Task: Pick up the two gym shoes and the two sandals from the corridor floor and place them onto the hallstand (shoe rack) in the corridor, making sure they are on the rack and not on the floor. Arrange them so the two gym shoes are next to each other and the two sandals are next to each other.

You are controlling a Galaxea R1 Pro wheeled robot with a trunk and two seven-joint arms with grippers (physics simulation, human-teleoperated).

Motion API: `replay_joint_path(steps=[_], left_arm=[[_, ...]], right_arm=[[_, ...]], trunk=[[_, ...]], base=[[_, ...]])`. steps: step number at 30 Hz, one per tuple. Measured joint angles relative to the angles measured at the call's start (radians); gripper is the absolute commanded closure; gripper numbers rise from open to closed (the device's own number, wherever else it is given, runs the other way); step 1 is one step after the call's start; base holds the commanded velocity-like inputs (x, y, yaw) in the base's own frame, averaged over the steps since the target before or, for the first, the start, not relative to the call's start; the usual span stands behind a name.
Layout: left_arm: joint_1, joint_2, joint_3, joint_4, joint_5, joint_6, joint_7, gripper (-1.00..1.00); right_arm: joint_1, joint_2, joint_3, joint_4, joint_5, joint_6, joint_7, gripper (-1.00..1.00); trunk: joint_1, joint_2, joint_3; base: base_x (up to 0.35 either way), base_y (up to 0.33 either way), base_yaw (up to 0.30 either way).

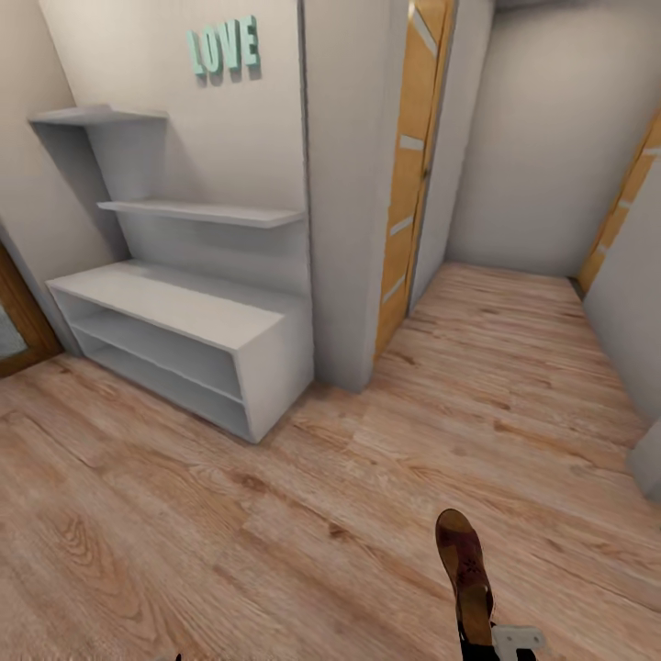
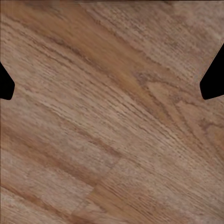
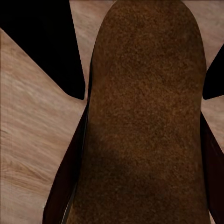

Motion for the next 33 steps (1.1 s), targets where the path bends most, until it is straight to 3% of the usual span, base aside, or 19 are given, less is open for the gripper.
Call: replay_joint_path(steps=[33], left_arm=[[0.0, 0.0, 0.0, 0.0, 0.0, 0.0, 0.0, -1.0]], right_arm=[[0.0, 0.0, 0.0, 0.0, 0.0, 0.0, 0.0, 1.0]], trunk=[[0.0, 0.0, 0.0]], base=[[0.0, 0.0, 0.278]])
